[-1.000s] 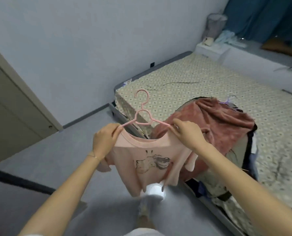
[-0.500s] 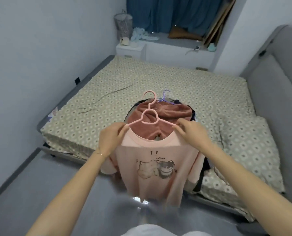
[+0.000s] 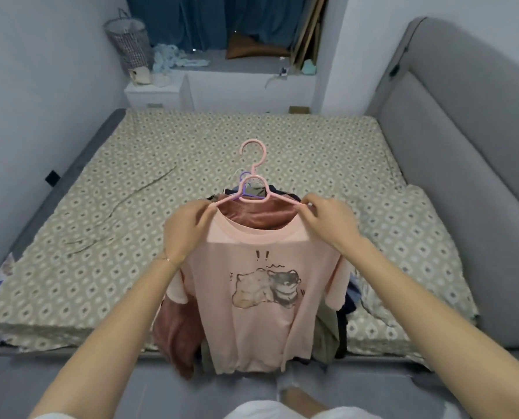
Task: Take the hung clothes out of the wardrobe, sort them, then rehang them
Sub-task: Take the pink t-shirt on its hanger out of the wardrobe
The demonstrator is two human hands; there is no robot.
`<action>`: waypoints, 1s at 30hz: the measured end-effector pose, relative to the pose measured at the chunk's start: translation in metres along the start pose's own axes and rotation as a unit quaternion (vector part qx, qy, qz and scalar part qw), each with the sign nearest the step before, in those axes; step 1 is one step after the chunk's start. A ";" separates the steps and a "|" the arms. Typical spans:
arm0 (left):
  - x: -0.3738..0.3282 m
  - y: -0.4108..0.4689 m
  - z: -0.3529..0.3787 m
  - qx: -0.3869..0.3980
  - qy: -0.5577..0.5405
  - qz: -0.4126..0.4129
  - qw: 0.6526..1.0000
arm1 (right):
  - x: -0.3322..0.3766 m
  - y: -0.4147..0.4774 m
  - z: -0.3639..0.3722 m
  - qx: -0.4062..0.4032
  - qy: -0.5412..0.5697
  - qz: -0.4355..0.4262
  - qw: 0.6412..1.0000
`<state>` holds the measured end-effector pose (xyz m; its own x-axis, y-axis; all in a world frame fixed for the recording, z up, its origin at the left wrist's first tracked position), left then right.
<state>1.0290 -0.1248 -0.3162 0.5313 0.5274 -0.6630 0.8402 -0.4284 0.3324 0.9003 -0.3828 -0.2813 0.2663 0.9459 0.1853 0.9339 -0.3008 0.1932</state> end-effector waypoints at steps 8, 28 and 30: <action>0.053 0.100 0.063 0.021 0.002 -0.045 0.999 | -0.033 0.119 0.065 0.042 -0.015 -0.023 0.999; 0.241 0.185 0.200 0.121 0.086 -0.221 0.964 | -0.059 0.254 0.294 0.245 -0.018 0.030 0.969; 0.255 0.190 0.214 0.137 0.089 -0.223 0.961 | -0.061 0.258 0.312 0.263 -0.026 0.042 0.963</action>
<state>1.3008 -0.2283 -0.5658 0.1551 0.8105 -0.5648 0.9415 -0.2945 -0.1640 1.1995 -0.4802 -0.5432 0.3441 0.9302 0.1278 0.8967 -0.2851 -0.3387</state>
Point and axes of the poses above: each hand's wrist, its own y-axis towards the middle knuckle, its own z-axis out of the palm, x = y × z, the point moved 10 cm from there along y, towards the middle knuckle, and after that the axes turned 10 degrees about -y, right-handed, at the moved point
